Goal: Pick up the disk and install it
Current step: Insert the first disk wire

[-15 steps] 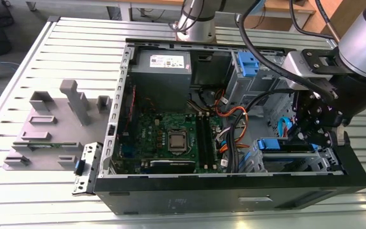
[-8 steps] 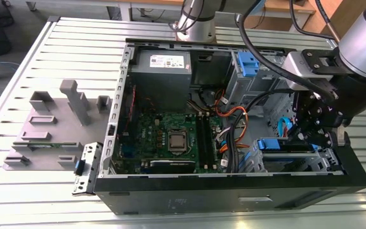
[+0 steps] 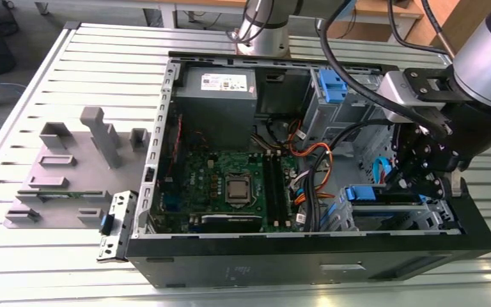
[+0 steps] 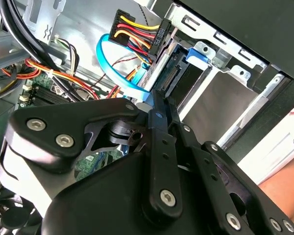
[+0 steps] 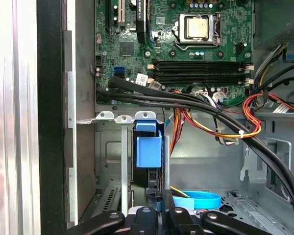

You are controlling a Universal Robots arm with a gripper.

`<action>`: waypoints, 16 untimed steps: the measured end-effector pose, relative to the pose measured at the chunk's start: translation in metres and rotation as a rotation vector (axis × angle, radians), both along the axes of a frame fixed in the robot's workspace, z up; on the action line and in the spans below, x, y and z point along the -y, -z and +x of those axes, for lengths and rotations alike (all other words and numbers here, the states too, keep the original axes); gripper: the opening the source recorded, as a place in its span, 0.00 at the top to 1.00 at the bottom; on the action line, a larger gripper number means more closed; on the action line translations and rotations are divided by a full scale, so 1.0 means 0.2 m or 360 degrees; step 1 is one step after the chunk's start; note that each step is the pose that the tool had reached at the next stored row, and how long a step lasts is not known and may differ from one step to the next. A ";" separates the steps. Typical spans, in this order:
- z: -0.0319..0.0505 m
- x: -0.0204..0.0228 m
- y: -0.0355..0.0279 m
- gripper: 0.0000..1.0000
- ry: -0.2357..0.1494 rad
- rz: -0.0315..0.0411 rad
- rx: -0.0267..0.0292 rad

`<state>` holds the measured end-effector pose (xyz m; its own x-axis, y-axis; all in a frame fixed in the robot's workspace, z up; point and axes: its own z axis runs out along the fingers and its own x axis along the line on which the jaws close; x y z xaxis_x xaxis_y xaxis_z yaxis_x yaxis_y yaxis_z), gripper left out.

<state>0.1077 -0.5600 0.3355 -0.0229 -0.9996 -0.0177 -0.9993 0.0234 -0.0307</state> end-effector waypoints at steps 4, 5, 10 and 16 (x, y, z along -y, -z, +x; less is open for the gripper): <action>0.000 0.000 0.012 0.84 0.0000 0.0000 -0.00001; 0.000 0.000 0.014 0.84 0.0000 0.0000 0.00000; 0.000 0.000 0.019 0.84 0.0000 0.0001 0.00000; 0.000 0.000 0.027 0.84 0.0000 0.0000 0.00000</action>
<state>0.1077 -0.5601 0.3301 -0.0229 -0.9996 -0.0174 -0.9993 0.0234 -0.0307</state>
